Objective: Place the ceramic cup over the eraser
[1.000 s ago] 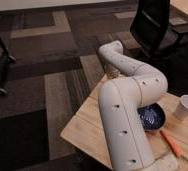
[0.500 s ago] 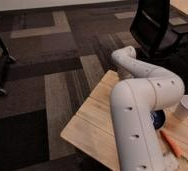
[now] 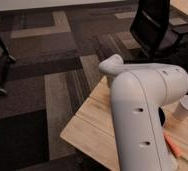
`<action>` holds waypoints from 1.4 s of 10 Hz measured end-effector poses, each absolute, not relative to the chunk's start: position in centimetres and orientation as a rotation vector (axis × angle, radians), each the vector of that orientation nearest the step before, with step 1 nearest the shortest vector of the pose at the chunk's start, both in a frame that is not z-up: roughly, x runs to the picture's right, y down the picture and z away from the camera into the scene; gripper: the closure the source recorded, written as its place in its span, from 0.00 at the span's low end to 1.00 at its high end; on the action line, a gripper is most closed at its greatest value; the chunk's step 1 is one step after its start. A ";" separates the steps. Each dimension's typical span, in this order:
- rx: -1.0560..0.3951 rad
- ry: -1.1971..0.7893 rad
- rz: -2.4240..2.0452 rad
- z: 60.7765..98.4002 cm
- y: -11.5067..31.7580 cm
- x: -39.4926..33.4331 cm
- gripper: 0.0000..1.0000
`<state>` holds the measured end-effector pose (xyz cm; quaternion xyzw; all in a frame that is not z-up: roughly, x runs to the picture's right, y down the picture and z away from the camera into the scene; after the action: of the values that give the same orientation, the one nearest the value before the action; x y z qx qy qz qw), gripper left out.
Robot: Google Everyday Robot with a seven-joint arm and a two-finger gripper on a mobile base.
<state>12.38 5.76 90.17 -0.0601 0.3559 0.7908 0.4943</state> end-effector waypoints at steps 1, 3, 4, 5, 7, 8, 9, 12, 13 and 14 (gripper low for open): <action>-0.161 0.819 1.898 90.3 4.9 10.6 1.00; -0.182 0.713 1.902 90.4 1.9 7.8 1.00; -0.169 0.663 1.922 90.2 -0.3 7.7 1.00; -0.153 0.621 1.950 90.2 -2.4 7.8 1.00; -0.114 0.608 2.017 90.8 -4.5 10.5 1.00; -0.104 0.614 2.030 91.0 -4.8 11.3 1.00; -0.091 0.641 2.057 91.5 -4.7 12.8 1.00; -0.052 0.734 2.157 93.7 -3.9 18.0 1.00; -0.046 0.751 2.171 94.0 -3.6 18.7 1.00; -0.043 0.774 2.188 94.3 -3.2 19.6 1.00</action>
<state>19.57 -3.16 94.29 -0.0169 0.3057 0.8644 0.3987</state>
